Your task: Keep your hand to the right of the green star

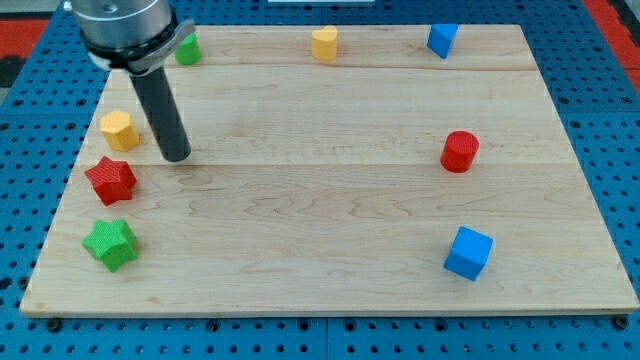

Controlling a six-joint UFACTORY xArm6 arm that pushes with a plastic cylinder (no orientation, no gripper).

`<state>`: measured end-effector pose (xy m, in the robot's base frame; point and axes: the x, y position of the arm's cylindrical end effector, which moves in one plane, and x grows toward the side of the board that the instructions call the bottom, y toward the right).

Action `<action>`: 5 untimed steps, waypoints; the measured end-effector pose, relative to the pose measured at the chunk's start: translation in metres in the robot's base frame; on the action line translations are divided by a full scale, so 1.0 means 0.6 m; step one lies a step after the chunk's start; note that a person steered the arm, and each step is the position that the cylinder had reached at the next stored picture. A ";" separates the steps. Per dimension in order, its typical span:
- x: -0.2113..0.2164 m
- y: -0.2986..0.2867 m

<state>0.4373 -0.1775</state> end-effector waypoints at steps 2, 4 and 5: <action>0.044 0.088; 0.158 0.098; 0.161 0.059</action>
<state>0.5337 -0.1421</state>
